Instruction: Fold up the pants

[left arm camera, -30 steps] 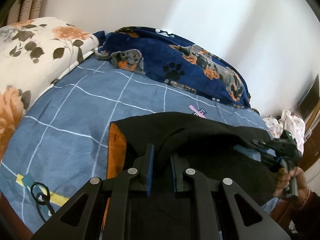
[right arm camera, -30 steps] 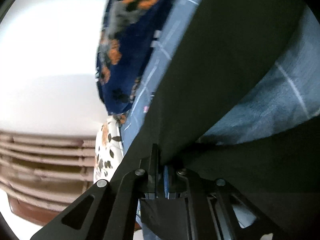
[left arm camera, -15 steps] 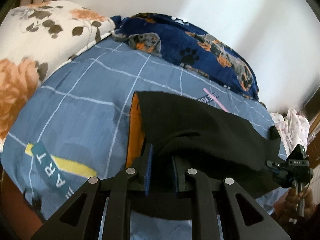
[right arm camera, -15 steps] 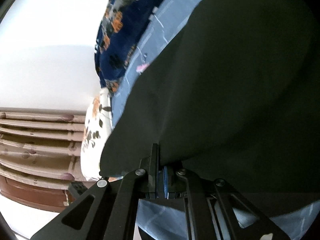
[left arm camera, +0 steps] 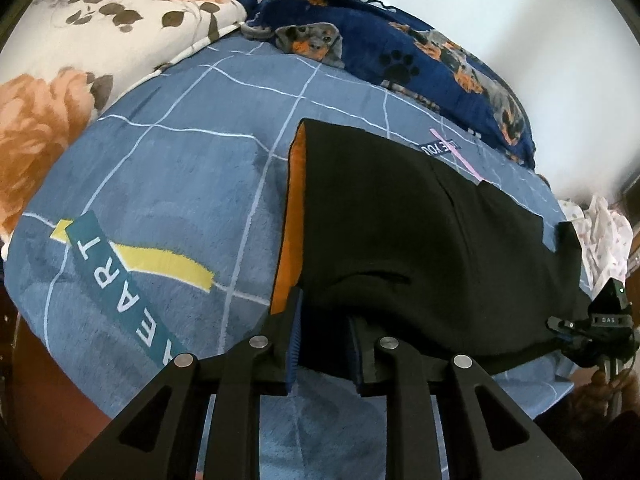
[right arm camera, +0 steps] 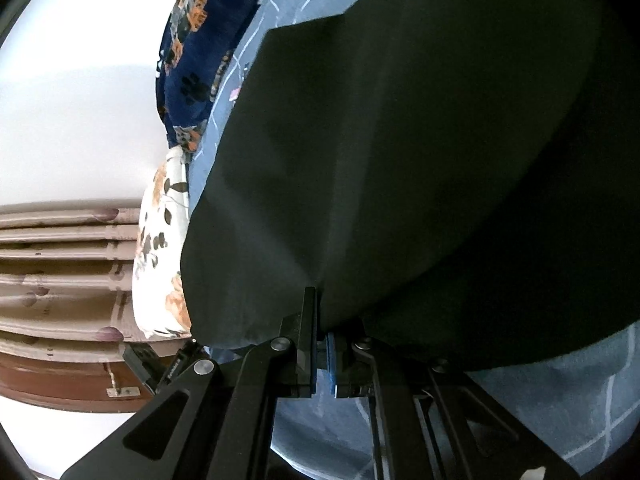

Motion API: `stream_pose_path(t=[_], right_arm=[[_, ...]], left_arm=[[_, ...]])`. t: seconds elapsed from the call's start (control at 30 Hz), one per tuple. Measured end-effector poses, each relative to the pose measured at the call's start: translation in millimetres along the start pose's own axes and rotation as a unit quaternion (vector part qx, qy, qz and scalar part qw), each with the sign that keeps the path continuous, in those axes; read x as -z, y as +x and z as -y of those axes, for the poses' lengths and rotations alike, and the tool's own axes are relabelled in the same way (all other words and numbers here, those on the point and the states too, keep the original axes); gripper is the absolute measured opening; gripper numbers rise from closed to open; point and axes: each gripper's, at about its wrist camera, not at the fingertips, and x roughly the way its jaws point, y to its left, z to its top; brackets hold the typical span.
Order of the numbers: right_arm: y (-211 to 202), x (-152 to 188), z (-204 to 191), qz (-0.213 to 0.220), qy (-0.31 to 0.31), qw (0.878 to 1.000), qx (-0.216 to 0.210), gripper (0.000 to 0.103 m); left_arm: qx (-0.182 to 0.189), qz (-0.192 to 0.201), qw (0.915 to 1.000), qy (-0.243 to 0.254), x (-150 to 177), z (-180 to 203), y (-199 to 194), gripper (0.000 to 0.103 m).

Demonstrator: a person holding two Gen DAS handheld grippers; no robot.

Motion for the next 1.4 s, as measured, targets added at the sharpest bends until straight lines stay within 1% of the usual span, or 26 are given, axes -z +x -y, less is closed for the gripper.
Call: stream_pose_path(t=[0.03,0.07,0.1,0.17,0.27,0.37,0.43,0.5,0.53,0.57,0.63,0.67,0.7,0.77,0.8,0.83,0.9,0.93,0.97,1.03,1.07,1.13,1.2,1.27,1.33,1.4], right_arm=[[1,0,0,0.000,0.001,1.000,0.002,0.005],[1,-1,-1,0.000,0.001,1.000,0.003,0.005],[1,0,-1,0.000,0.001,1.000,0.004,0.005],[2,-1,-3,-0.002,-0.001,1.000,0.006,0.005],[4,-1,-2,-0.003,0.001,1.000,0.006,0.005],[5,-1,-1,-0.006,0.002,1.000,0.007,0.005],[4,-1,-2,-0.004,0.000,1.000,0.009,0.005],[4,-1,-1,-0.004,0.000,1.000,0.009,0.005],[5,-1,0,-0.004,0.000,1.000,0.008,0.005],[4,-1,-1,-0.004,0.000,1.000,0.008,0.005],[4,-2,-1,-0.004,-0.001,1.000,0.008,0.005],[5,-2,-1,-0.004,0.001,1.000,0.007,0.005],[5,-2,0,-0.004,0.002,1.000,0.005,0.005],[5,-2,1,-0.004,0.004,1.000,0.002,0.005],[5,-2,1,-0.004,0.003,1.000,0.000,0.005],[4,-2,1,-0.004,0.001,1.000,-0.003,0.005],[3,-2,1,-0.004,0.000,1.000,-0.013,0.008],[2,-3,2,-0.005,0.001,1.000,-0.025,0.008],[2,-3,3,-0.006,0.003,0.999,-0.033,0.008],[-1,-6,8,-0.004,0.009,0.999,-0.053,0.008],[-5,-10,11,0.004,0.011,0.998,-0.065,0.009],[-14,-19,14,0.022,0.002,0.997,-0.073,0.010],[-29,-36,17,0.055,-0.010,0.995,-0.081,0.014],[-48,-57,26,0.092,-0.005,0.992,-0.090,0.020],[-77,-84,44,0.147,0.019,0.983,-0.111,0.025],[-102,-107,58,0.188,0.027,0.975,-0.112,0.029]], left_arm=[[-0.001,0.000,1.0000,-0.005,0,-2,-1,0.022],[-0.003,0.000,0.9999,-0.011,0,-5,-2,0.026],[-0.011,0.002,0.9998,-0.016,-1,-8,-5,0.032],[-0.022,0.009,0.9995,-0.023,-2,-13,-8,0.039],[-0.033,0.019,0.9986,-0.036,-4,-20,-14,0.039],[-0.074,0.039,0.9957,-0.039,-9,-26,-25,0.039],[-0.090,0.070,0.9927,-0.042,-12,-26,-39,0.039],[-0.102,0.094,0.9900,-0.027,-17,-18,-52,0.039],[-0.100,0.102,0.9896,-0.018,-19,-11,-55,0.039],[-0.084,0.108,0.9906,-0.004,-22,-1,-57,0.039],[-0.059,0.102,0.9929,0.015,-25,16,-53,0.039],[-0.045,0.094,0.9941,0.028,-25,26,-47,0.039],[-0.021,0.082,0.9956,0.040,-24,39,-36,0.039],[0.012,0.060,0.9973,0.041,-21,51,-18,0.039],[0.031,0.041,0.9979,0.040,-18,59,-5,0.039],[0.039,0.026,0.9980,0.043,-14,65,5,0.039],[0.032,-0.006,0.9978,0.058,-3,74,28,0.039],[0.031,-0.014,0.9977,0.059,2,77,32,0.039],[0.031,-0.018,0.9977,0.058,6,77,36,0.039],[0.023,-0.009,0.9976,0.065,12,76,37,0.039],[0.019,-0.010,0.9973,0.070,13,76,37,0.039],[0.017,-0.011,0.9972,0.072,14,76,36,0.039],[0.019,-0.013,0.9974,0.069,13,75,38,0.039],[0.019,-0.014,0.9973,0.069,12,76,38,0.039],[0.018,-0.014,0.9973,0.070,16,77,38,0.039],[0.017,-0.014,0.9972,0.071,15,77,39,0.039]])
